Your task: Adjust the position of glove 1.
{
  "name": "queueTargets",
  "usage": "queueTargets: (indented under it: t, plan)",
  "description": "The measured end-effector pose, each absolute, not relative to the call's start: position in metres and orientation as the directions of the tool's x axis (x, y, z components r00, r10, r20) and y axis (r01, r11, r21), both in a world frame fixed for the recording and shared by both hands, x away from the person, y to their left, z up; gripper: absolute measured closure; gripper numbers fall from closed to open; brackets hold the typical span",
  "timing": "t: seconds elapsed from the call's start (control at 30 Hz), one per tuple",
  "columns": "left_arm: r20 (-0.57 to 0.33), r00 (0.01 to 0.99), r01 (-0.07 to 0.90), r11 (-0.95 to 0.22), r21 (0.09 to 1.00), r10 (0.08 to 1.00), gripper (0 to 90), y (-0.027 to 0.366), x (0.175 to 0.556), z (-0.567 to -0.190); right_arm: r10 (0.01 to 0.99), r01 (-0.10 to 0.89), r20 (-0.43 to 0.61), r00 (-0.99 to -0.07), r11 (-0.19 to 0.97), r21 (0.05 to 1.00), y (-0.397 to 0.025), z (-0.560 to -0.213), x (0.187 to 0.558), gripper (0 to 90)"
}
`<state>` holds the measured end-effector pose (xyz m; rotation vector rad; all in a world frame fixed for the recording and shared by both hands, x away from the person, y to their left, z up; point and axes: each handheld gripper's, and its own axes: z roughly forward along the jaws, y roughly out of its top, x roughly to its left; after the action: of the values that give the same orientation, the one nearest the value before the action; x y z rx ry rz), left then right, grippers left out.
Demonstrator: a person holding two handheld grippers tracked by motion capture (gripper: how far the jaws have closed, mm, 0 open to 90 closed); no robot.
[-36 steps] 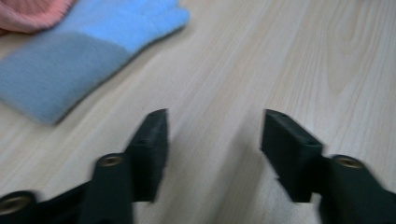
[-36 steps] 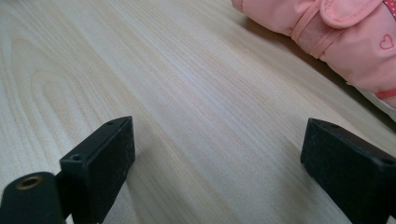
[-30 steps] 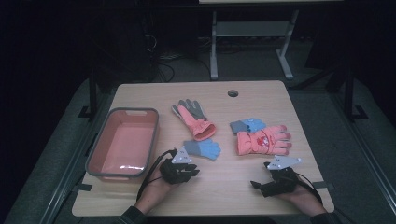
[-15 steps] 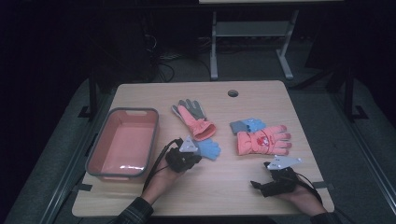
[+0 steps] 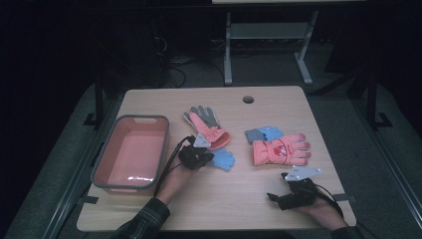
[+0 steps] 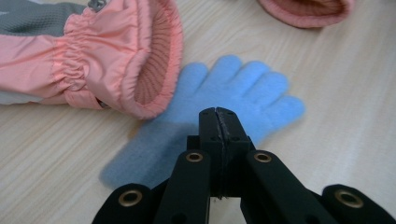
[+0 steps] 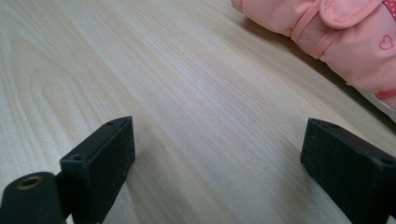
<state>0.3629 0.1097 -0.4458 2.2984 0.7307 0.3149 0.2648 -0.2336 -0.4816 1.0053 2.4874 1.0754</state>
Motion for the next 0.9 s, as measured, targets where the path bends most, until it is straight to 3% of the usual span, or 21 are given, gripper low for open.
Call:
queueTargets:
  t: [0.37, 0.9]
  plan:
    - [-0.008, 0.820, 0.440, -0.621, 0.649, 0.573, 89.7, 0.109, 0.372, -0.461, 0.682, 0.497, 0.041, -0.730, 0.489, 0.717, -0.234, -0.482, 0.265, 9.3]
    - [-0.069, 0.860, 0.425, -0.636, 0.644, 0.505, 89.8, 0.099, 0.348, -0.461, 0.681, 0.496, 0.041, -0.731, 0.489, 0.717, -0.234, -0.482, 0.265, 9.3]
